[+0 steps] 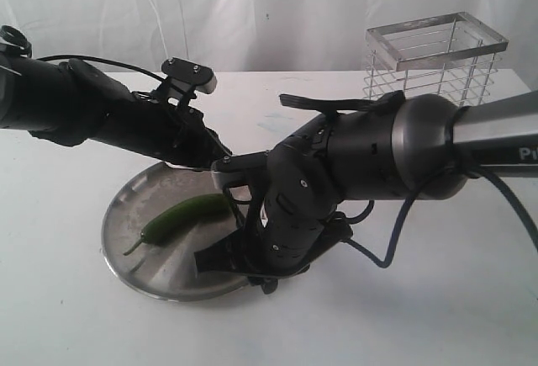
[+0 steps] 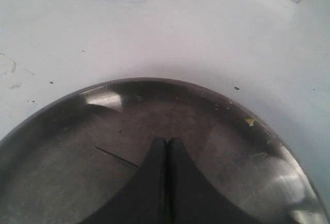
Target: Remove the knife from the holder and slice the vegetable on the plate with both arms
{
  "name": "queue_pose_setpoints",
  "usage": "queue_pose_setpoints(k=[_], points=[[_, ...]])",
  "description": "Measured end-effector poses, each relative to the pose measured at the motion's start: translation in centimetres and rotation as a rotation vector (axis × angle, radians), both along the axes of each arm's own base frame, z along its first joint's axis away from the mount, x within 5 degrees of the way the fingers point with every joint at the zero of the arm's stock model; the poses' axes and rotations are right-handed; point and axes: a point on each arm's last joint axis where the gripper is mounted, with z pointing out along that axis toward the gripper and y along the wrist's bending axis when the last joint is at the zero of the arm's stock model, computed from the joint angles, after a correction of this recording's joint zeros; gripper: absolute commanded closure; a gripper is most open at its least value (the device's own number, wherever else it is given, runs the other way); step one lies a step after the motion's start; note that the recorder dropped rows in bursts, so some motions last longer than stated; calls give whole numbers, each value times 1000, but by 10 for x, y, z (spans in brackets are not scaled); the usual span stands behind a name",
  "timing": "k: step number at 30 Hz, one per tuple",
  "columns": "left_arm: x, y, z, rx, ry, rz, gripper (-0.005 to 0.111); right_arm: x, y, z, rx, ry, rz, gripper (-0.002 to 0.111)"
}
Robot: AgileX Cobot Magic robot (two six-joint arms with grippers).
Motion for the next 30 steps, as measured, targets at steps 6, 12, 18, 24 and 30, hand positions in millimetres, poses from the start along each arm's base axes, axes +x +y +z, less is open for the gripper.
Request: queue_pose_setpoints(k=[6,12,18,24,30], points=[[0,0,0,0,0,0,107,0,0,0,4,4,-4,108],[0,0,0,0,0,0,107,0,0,0,2,6,-4,108],[0,0,0,2,-1,-2,107,-1,0,0,-5,11,-1,108],[2,-1,-13,13,29,-2,107,-1,-1,0,-7,12,1,108],[3,-1,-21,22,45,-5,107,-1,-1,0,-8,11,5,108]])
